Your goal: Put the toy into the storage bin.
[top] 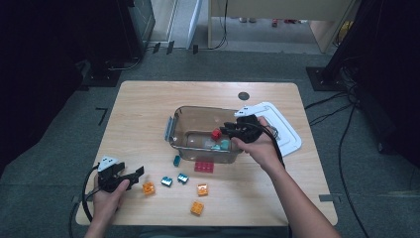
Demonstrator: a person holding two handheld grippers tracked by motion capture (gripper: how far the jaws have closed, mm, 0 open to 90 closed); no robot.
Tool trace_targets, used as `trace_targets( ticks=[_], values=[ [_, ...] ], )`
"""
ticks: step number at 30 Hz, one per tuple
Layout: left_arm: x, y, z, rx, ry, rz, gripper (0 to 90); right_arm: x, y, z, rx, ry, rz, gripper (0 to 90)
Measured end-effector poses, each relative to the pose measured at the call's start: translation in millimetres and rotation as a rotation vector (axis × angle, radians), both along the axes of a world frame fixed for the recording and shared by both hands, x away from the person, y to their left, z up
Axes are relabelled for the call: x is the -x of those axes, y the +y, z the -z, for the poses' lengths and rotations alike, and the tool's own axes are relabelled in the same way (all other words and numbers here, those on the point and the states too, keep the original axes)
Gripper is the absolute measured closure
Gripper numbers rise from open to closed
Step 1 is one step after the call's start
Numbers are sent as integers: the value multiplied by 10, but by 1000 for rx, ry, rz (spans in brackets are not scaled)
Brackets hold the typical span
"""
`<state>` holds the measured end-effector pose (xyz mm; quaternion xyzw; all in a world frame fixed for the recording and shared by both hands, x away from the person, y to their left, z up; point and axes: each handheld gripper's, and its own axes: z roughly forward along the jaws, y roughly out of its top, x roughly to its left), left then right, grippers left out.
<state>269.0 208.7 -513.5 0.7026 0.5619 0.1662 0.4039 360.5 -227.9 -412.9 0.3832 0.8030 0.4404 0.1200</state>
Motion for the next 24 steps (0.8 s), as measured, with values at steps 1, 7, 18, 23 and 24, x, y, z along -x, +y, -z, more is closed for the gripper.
trace_targets(
  ticks=[1, 7, 18, 23, 24],
  values=[
    [0, 0, 0, -1, 0, 1, 141, 0, -2, 0, 2, 1, 1, 706],
    [1, 0, -1, -1, 0, 1, 142, 11, -8, -4, 4, 0, -1, 666],
    [0, -2, 0, -1, 0, 0, 142, 249, -7, -133, -57, -37, -53, 557],
    [1, -4, 0, -2, 0, -2, 142, 410, -11, -205, -71, -60, -73, 534],
    [1, -4, 0, -2, 0, -1, 142, 470, -4, -223, -81, -66, -86, 532]
  ],
)
